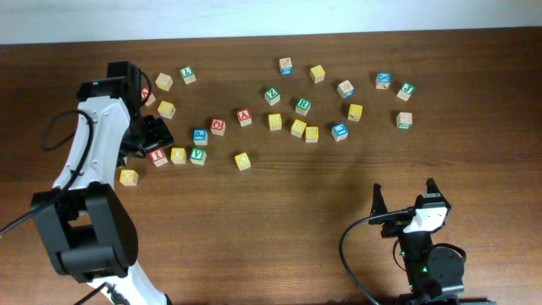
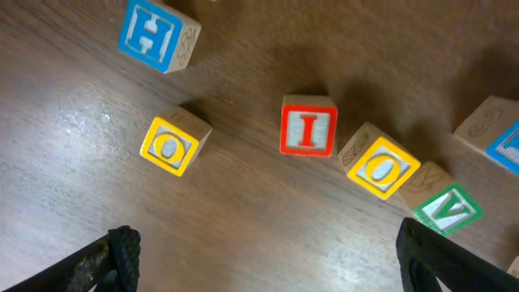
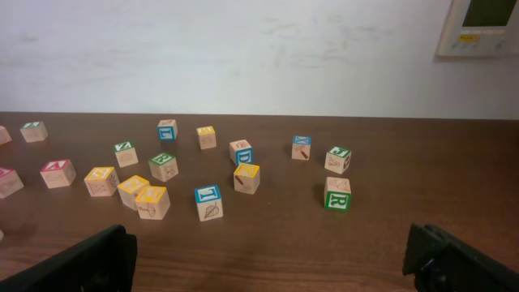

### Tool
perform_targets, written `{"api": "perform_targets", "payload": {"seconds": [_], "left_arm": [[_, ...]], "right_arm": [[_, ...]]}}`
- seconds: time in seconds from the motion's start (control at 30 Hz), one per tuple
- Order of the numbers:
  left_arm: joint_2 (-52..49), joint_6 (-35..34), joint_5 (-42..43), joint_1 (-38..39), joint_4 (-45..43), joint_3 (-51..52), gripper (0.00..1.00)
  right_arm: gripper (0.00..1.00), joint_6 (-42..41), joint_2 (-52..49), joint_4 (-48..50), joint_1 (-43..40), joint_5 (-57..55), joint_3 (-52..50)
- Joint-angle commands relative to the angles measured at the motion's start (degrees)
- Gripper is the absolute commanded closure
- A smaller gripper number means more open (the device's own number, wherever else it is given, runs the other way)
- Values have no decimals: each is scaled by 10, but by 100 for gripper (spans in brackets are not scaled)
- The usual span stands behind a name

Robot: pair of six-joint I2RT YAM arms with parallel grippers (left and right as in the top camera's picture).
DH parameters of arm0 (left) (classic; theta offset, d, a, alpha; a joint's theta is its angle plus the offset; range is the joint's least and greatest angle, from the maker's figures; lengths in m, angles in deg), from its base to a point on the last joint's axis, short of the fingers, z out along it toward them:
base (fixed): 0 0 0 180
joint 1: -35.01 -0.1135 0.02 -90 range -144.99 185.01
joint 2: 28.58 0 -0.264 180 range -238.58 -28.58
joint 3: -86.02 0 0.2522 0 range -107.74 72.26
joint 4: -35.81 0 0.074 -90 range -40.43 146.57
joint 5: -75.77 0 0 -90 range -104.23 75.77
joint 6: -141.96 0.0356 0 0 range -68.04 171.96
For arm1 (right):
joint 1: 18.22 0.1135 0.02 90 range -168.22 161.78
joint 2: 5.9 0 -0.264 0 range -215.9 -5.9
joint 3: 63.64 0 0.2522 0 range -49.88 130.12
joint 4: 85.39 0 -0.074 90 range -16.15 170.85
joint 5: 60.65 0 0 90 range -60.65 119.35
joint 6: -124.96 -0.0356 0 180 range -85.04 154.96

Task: Spell out ICRA
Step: 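Lower the left gripper and grasp the red I block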

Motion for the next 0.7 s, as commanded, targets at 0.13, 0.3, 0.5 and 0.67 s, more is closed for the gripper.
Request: {"api": "perform_targets", "payload": {"seconds": [0.13,0.3,0.5,0.67], "left_arm": [[9,-47,6,0,-35,3,24],[9,-47,26,0,-108,72,31],[9,-46,23,0,-181,127,32],[9,-29,25,-2,-217,141,40]], "right_arm": [[2,-2,4,-2,-3,-1,-5],[2,-2,4,-2,-3,-1,-5],[2,-2,4,-2,-3,-1,-5],[2,-2,4,-2,-3,-1,-5]]}}
